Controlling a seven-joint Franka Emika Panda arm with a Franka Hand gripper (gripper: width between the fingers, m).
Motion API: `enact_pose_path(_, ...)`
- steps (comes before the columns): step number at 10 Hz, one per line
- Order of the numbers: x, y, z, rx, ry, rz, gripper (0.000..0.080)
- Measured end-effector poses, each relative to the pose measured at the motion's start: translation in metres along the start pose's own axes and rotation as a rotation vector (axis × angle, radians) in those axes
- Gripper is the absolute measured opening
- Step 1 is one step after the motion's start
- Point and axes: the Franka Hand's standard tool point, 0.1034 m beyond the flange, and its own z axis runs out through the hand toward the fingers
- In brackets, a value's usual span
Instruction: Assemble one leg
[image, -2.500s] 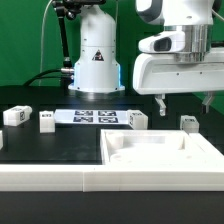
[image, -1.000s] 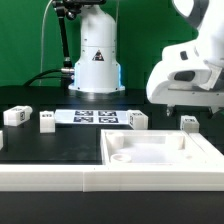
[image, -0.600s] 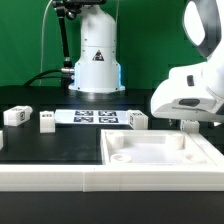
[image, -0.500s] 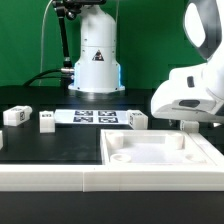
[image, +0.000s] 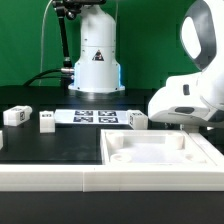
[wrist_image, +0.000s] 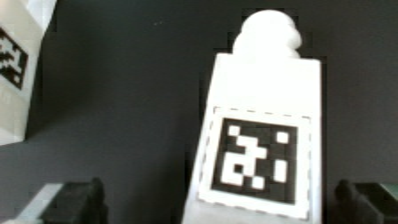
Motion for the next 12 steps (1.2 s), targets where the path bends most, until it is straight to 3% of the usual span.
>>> enact_pose_path(1, 0.0, 0.0, 0.0, 0.0, 0.001, 0.001, 0.0649)
enact_pose_path(3, 0.0, 0.0, 0.0, 0.001, 0.001, 0.001, 0.0374)
enact_pose_path(4, 0.0, 0.0, 0.0, 0.001, 0.001, 0.001, 0.0374)
enact_pose_path(5, 0.0, 0.0, 0.0, 0.001, 0.001, 0.001, 0.0289)
enact_pose_path(9, 0.0, 0.001, -0.001, 0.001, 0.001, 0.0, 0.0289)
enact_pose_path(10, -0.002, 0.006, -0.01, 0.004, 0.007, -0.038, 0.0289)
enact_pose_path(12, -0.019, 0.019, -0.05, 0.02, 0.04, -0.064, 0.0291)
